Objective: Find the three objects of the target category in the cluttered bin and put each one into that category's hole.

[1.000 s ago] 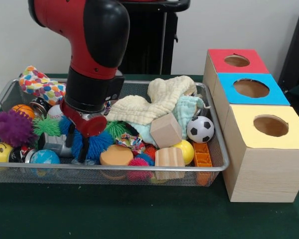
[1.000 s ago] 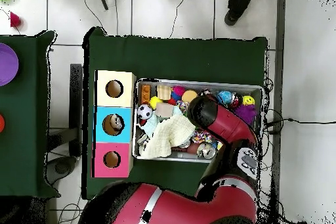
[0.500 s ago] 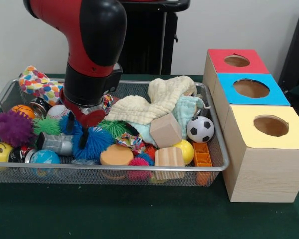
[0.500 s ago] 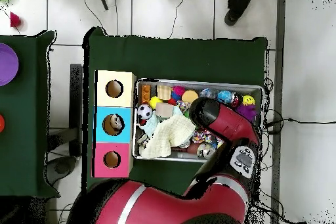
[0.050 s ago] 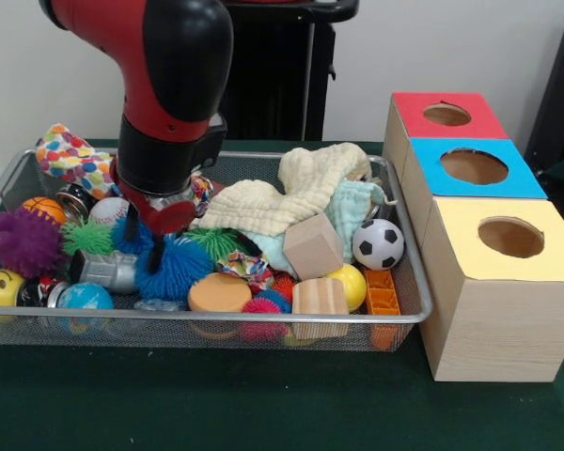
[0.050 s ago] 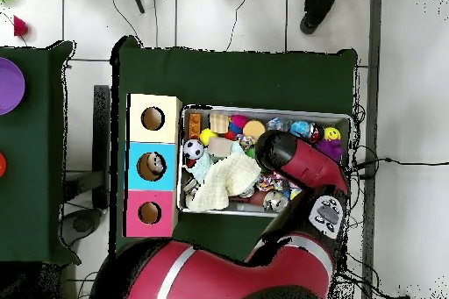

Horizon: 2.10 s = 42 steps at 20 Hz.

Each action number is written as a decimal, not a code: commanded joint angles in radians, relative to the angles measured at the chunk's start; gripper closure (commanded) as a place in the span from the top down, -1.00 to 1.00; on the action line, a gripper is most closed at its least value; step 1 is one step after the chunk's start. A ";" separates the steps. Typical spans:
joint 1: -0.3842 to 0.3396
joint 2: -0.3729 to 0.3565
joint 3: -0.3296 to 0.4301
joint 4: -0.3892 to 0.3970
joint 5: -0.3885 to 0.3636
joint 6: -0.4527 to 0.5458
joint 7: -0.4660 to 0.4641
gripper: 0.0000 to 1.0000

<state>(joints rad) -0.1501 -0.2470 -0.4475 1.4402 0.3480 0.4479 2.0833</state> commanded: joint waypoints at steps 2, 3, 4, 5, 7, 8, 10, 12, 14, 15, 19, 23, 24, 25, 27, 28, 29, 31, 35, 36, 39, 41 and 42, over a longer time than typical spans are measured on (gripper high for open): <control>-0.112 -0.011 0.227 0.083 0.023 -0.195 0.133 1.00; -0.148 -0.021 0.283 0.107 0.016 -0.280 0.141 1.00; -0.181 -0.029 0.327 0.121 -0.018 -0.369 0.144 1.00; -0.197 -0.035 0.348 0.128 -0.027 -0.382 0.143 1.00; -0.218 -0.053 0.376 0.143 -0.038 -0.387 0.138 1.00; -0.210 -0.064 0.369 0.146 -0.035 -0.372 0.138 1.00; -0.182 -0.081 0.334 0.152 -0.024 -0.342 0.149 1.00; -0.169 -0.086 0.319 0.151 -0.021 -0.343 0.155 1.00; -0.172 -0.092 0.326 0.148 -0.018 -0.329 0.146 1.00; -0.173 -0.096 0.330 0.149 -0.016 -0.323 0.144 1.00; -0.145 -0.110 0.308 0.159 0.008 -0.278 0.164 1.00; -0.130 -0.124 0.309 0.179 0.024 -0.274 0.187 1.00; -0.128 -0.127 0.309 0.182 0.026 -0.274 0.191 1.00; -0.126 -0.130 0.307 0.180 0.028 -0.265 0.190 1.00; -0.114 -0.136 0.292 0.171 0.030 -0.242 0.186 1.00; -0.107 -0.138 0.285 0.169 0.034 -0.233 0.190 1.00; -0.103 -0.141 0.282 0.169 0.037 -0.230 0.194 1.00; -0.096 -0.144 0.281 0.169 0.042 -0.222 0.197 1.00; -0.099 -0.123 0.294 0.165 0.048 -0.243 0.199 1.00; -0.096 -0.115 0.294 0.161 0.051 -0.247 0.202 1.00; -0.086 -0.081 0.301 0.151 0.059 -0.277 0.213 1.00; -0.087 -0.068 0.309 0.153 0.058 -0.299 0.215 1.00; -0.087 -0.063 0.308 0.151 0.058 -0.298 0.213 1.00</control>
<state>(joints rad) -0.2420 -0.3796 -0.2582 1.5633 0.3557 0.1908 2.0835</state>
